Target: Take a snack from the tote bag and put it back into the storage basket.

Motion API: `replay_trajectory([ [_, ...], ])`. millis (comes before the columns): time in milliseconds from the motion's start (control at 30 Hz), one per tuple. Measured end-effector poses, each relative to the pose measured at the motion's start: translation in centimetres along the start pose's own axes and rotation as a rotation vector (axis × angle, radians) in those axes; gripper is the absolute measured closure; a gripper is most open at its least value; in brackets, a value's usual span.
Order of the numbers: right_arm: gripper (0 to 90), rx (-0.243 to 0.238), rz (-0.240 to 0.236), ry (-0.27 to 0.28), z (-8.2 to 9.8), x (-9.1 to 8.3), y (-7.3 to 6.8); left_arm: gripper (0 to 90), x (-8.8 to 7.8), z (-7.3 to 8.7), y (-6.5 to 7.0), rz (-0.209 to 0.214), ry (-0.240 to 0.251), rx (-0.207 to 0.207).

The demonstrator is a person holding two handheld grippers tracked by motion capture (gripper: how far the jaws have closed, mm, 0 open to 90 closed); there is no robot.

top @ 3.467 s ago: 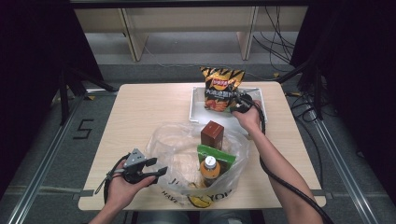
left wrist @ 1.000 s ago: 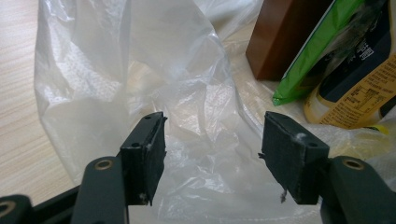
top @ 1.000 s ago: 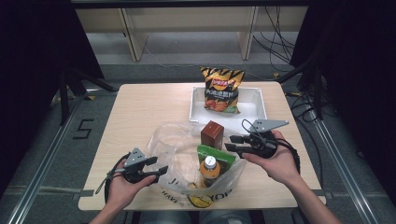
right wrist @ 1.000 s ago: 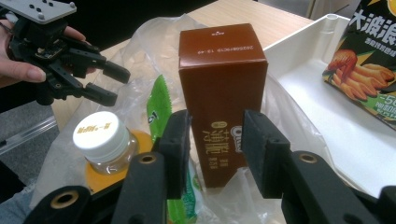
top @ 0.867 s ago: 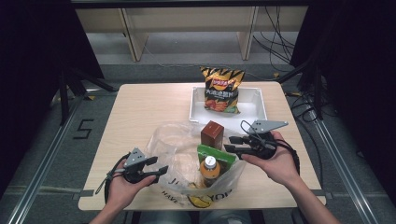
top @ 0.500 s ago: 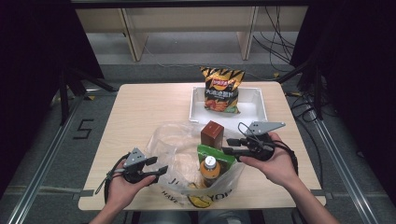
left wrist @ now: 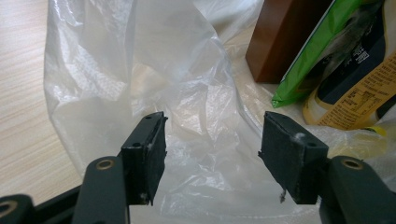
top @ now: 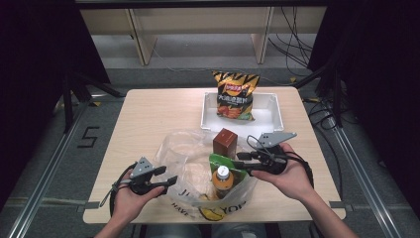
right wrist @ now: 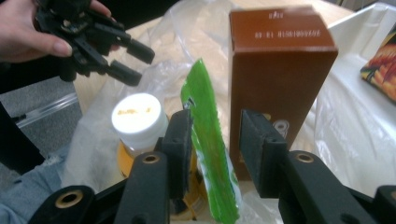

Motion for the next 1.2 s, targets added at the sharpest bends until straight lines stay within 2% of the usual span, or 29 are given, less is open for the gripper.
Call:
replay_trajectory([
  [33, 64.7, 0.025, -0.009, -0.016, 0.2, 0.1, -0.1, 39.7, 0.0, 0.0, 0.0, 0.0, 0.0, 0.0],
  [67, 64.7, 0.029, -0.007, -0.007, 0.2, 0.3, -0.1, 39.7, 0.0, 0.0, 0.0, -0.005, -0.002, -0.001],
  [100, 64.6, 0.014, -0.01, -0.02, 0.3, 0.3, -0.1, 39.7, 0.0, 0.0, -0.1, -0.004, -0.002, 0.016],
  [133, 64.5, 0.0, -0.002, -0.014, 0.4, 0.5, 0.0, 39.7, 0.0, 0.0, 0.0, -0.005, -0.002, 0.002],
  [200, 64.2, 0.013, -0.023, -0.04, 0.6, 0.6, -0.1, 39.7, 0.0, 0.0, 0.0, -0.004, -0.002, 0.004],
  [367, 63.8, 0.007, -0.019, -0.054, 1.2, 0.8, 0.1, 39.7, 0.0, 0.0, 0.0, -0.002, 0.0, 0.008],
  [400, 63.8, 0.033, -0.026, -0.066, 1.3, 0.7, 0.0, 39.8, 0.0, 0.0, 0.0, 0.002, 0.0, -0.001],
  [433, 63.8, 0.018, -0.016, -0.062, 1.4, 0.7, 0.2, 39.7, 0.0, 0.0, 0.0, -0.002, -0.001, 0.016],
  [500, 63.9, 0.017, -0.023, -0.067, 1.7, 0.7, 0.3, 39.8, 0.1, 0.0, 0.0, -0.003, -0.002, -0.001],
  [533, 64.1, 0.024, -0.013, -0.071, 1.8, 0.6, 0.3, 39.8, 0.1, 0.0, 0.0, -0.003, -0.002, 0.0],
  [567, 64.2, 0.011, -0.014, -0.077, 1.9, 0.5, 0.4, 39.8, 0.0, 0.0, 0.0, -0.003, -0.003, 0.003],
  [600, 64.4, 0.029, -0.02, -0.086, 2.1, 0.5, 0.3, 39.8, 0.0, 0.0, 0.0, -0.005, -0.003, 0.009],
  [833, 66.8, 0.012, -0.019, -0.091, 2.7, 0.7, 0.6, 39.7, 0.1, 0.1, 0.0, -0.003, -0.005, 0.003],
  [867, 67.2, 0.031, -0.018, -0.095, 2.8, 0.6, 0.4, 39.7, 0.1, 0.0, 0.0, -0.002, -0.004, 0.002],
  [933, 67.6, 0.024, -0.015, -0.09, 2.8, 0.6, 0.5, 39.8, 0.1, 0.1, 0.0, -0.002, -0.005, 0.001],
  [1000, 68.1, 0.006, -0.011, -0.082, 2.7, 0.7, 0.6, 39.7, 0.1, 0.0, 0.0, -0.005, -0.008, 0.021],
  [1033, 68.3, 0.004, -0.01, -0.082, 2.6, 0.7, 0.6, 39.7, 0.1, 0.0, 0.0, -0.006, -0.007, 0.017],
  [1133, 69.3, 0.017, 0.005, -0.078, 2.6, 0.8, 0.5, 39.8, 0.1, 0.0, 0.0, -0.005, -0.007, 0.019],
  [1200, 69.3, 0.005, -0.002, -0.086, 2.6, 0.9, 0.6, 39.7, 0.1, 0.1, 0.0, -0.003, -0.006, 0.002],
])
Point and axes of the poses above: each handheld gripper's, and its own axes: x roughly forward along the jaws, z roughly out of its underside, y roughly to its right, the point moved 3 cm from there along x, roughly forward along the jaws, and after that the axes turned 11 degrees about -y, right-handed, at the moved point
